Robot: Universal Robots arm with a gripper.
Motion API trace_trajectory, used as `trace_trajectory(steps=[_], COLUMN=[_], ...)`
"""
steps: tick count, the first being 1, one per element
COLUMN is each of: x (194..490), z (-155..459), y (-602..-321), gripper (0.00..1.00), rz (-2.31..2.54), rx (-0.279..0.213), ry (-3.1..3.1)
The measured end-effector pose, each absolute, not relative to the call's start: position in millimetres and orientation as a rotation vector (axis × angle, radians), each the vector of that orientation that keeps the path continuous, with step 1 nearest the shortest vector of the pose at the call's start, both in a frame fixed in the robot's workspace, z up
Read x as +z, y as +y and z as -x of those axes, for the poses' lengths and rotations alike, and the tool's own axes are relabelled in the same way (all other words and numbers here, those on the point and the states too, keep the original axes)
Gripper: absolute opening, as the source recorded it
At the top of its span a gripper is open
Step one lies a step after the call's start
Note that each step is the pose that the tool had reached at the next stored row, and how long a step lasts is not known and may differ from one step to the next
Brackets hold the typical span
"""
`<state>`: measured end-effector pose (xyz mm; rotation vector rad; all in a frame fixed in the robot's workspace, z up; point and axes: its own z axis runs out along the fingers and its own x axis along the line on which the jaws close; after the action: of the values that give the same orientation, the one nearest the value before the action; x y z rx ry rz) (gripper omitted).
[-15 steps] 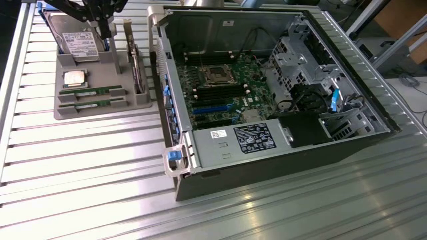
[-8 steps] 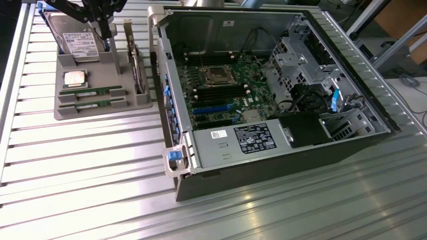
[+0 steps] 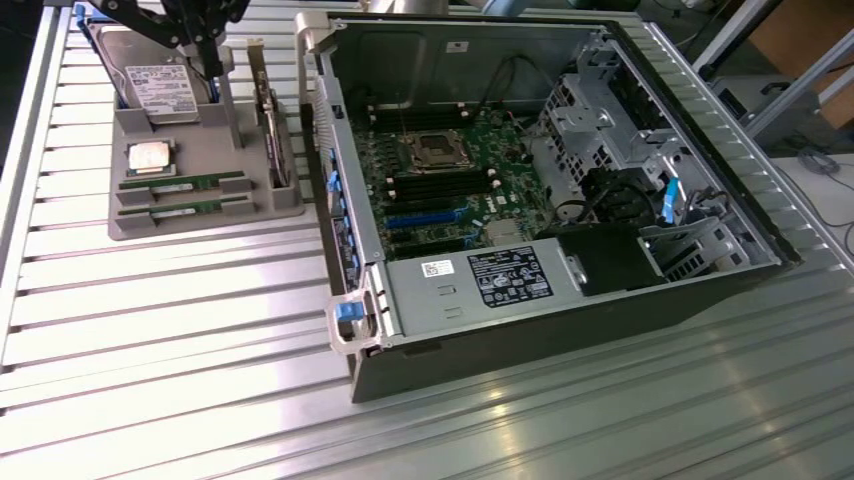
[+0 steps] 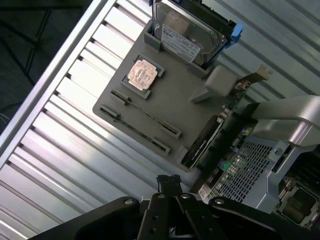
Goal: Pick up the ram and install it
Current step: 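Pick up the ram and move it above insertion slot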
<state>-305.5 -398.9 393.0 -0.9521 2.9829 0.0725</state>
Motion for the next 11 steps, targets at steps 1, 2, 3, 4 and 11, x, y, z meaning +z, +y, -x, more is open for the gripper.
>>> trace_trajectory(steps=[1,2,3,4,11], x=[393.0,393.0,393.0,393.0,392.9], z=[305.5,305.5,305.5,305.5,305.5], y=[-398.9,-398.9,-398.9,-398.9,-399.0], gripper=[0.11,0.11,0.11,0.11,0.11], rz=[0.964,0.980,0.994,1.003,1.123], rx=[0.072,0.072,0.072,0.072,0.070], ry=[2.979,2.974,2.970,2.967,2.926])
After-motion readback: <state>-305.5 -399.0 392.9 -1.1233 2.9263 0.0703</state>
